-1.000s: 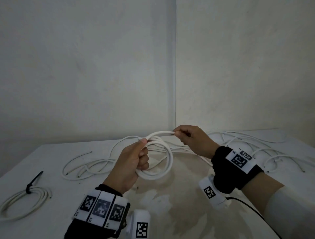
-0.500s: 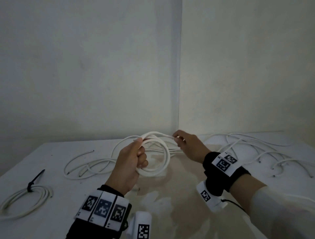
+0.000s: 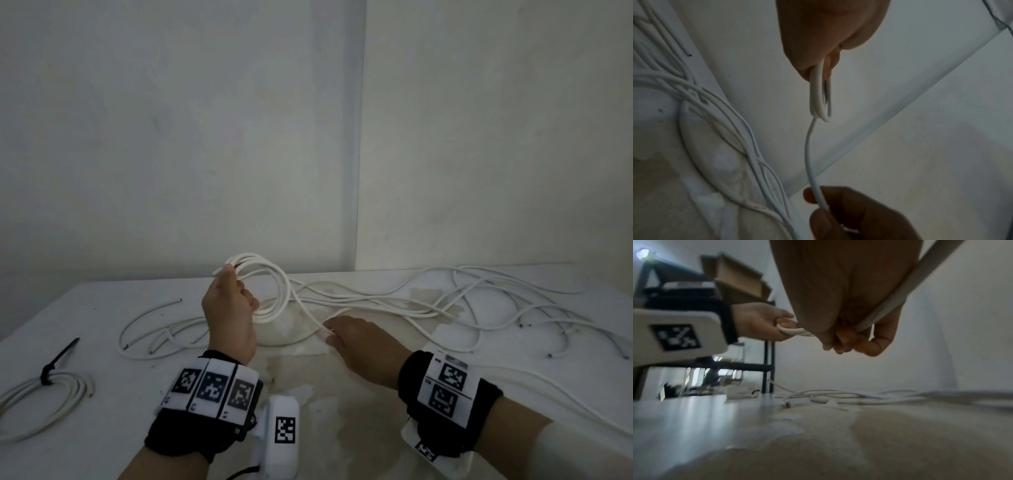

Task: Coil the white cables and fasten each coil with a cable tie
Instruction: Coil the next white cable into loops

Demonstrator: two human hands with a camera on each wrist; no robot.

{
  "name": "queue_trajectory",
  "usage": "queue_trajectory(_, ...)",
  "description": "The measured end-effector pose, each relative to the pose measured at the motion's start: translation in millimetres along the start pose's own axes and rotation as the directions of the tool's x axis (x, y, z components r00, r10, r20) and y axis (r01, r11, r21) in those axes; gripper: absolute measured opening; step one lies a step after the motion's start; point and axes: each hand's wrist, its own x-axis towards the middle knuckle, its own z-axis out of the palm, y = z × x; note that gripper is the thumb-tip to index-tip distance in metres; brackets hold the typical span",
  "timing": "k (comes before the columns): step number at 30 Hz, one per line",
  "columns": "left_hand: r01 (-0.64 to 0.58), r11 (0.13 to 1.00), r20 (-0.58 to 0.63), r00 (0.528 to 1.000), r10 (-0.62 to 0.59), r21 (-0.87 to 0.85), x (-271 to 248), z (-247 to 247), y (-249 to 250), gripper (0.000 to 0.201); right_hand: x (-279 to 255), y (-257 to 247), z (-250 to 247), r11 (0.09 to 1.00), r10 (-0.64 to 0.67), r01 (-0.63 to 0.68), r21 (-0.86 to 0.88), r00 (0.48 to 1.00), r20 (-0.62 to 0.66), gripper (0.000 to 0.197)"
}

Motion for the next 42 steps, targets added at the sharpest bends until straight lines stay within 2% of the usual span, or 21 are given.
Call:
queue_trajectory(2,-0.056,0.996,-0.002,0.998,0.057,0.063,-2.5,3.1,-3.9,0.036,0.3,-7.0,-1.5,0.97,-0.082,0.076,-0.23,0.996,-0.018,0.034)
queue_trajectory(3,-0.087,0.991,0.005,0.996,0.087,0.098,-4.9,5.4,-5.8,0.036,1.1,-10.2,-2.2,0.937,-0.173,0.135,-0.322,0.98,-0.095,0.032)
queue_trajectory(5,-0.139,0.976,0.027,0.99,0.137,0.165,-8.4,9.2,-10.2,0.036,3.6,-15.5,-1.4,0.878,-0.32,0.201,-0.434,0.921,-0.222,0.031)
queue_trajectory(7,-0.204,0.942,0.084,0.978,0.189,0.267,-10.9,9.7,-15.2,0.034,8.1,-17.3,-1.9,0.826,-0.432,0.216,-0.52,0.836,-0.339,0.031)
queue_trajectory(10,-0.31,0.859,0.203,0.948,0.246,0.407,-17.2,7.7,-20.6,0.03,12.1,-18.3,-8.6,0.773,-0.531,0.252,-0.583,0.76,-0.375,0.03)
queue_trajectory(12,-0.319,0.848,0.258,0.94,0.225,0.423,-22.6,6.4,-22.5,0.031,14.4,-17.6,-15.1,0.747,-0.591,0.293,-0.597,0.703,-0.395,0.028)
queue_trajectory(15,-0.243,0.889,0.339,0.935,0.107,0.388,-32.4,5.6,-25.4,0.034,16.1,-20.2,-23.6,0.706,-0.675,0.385,-0.595,0.619,-0.401,0.022)
queue_trajectory(17,-0.198,0.908,0.392,0.919,0.04,0.37,-38.0,5.5,-29.3,0.033,17.4,-23.3,-26.3,0.682,-0.712,0.415,-0.603,0.567,-0.415,0.025)
queue_trajectory(19,-0.185,0.917,0.441,0.898,0.011,0.355,-41.1,5.2,-32.4,0.035,19.2,-25.1,-26.7,0.682,-0.724,0.461,-0.568,0.534,-0.436,0.025)
queue_trajectory(23,-0.184,0.904,0.486,0.873,-0.03,0.385,-41.3,3.3,-33.5,0.037,22.3,-23.0,-27.3,0.711,-0.703,0.496,-0.498,0.513,-0.492,0.024)
queue_trajectory(25,-0.21,0.88,0.511,0.859,-0.043,0.426,-41.7,3.9,-31.8,0.036,23.2,-22.6,-27.4,0.72,-0.694,0.514,-0.467,0.529,-0.488,0.021)
queue_trajectory(27,-0.188,0.869,0.533,0.84,-0.1,0.458,-44.5,4.6,-29.2,0.036,21.5,-24.4,-31.1,0.769,-0.639,0.486,-0.414,0.586,-0.499,0.023)
queue_trajectory(30,-0.116,0.868,0.552,0.81,-0.198,0.482,-47.7,3.2,-24.2,0.039,17.4,-24.3,-41.1,0.858,-0.504,0.462,-0.224,0.681,-0.531,0.036)
queue_trajectory(32,-0.065,0.865,0.553,0.792,-0.259,0.498,-45.6,1.9,-21.0,0.039,17.3,-19.1,-46.2,0.86,-0.501,0.468,-0.204,0.698,-0.512,0.04)
queue_trajectory(35,0.007,0.861,0.566,0.751,-0.341,0.509,-41.1,1.5,-14.5,0.032,18.8,-12.3,-52.2,0.842,-0.539,0.454,-0.293,0.676,-0.501,0.036)
queue_trajectory(37,0.009,0.846,0.587,0.716,-0.377,0.532,-40.2,1.3,-10.1,0.03,18.2,-7.7,-52.8,0.792,-0.611,0.463,-0.398,0.606,-0.509,0.036)
queue_trajectory(39,0.033,0.84,0.59,0.696,-0.408,0.542,-41.7,1.1,-7.9,0.031,17.1,-5.5,-52.7,0.742,-0.671,0.469,-0.479,0.539,-0.509,0.047)
queue_trajectory(40,0.059,0.842,0.585,0.693,-0.421,0.536,-42.3,1.4,-7.1,0.032,16.0,-4.5,-53.6,0.742,-0.671,0.473,-0.476,0.538,-0.511,0.054)
queue_trajectory(42,0.114,0.864,0.576,0.701,-0.419,0.49,-43.0,1.3,-4.1,0.032,14.2,1.1,-55.5,0.789,-0.615,0.448,-0.421,0.59,-0.523,0.06)
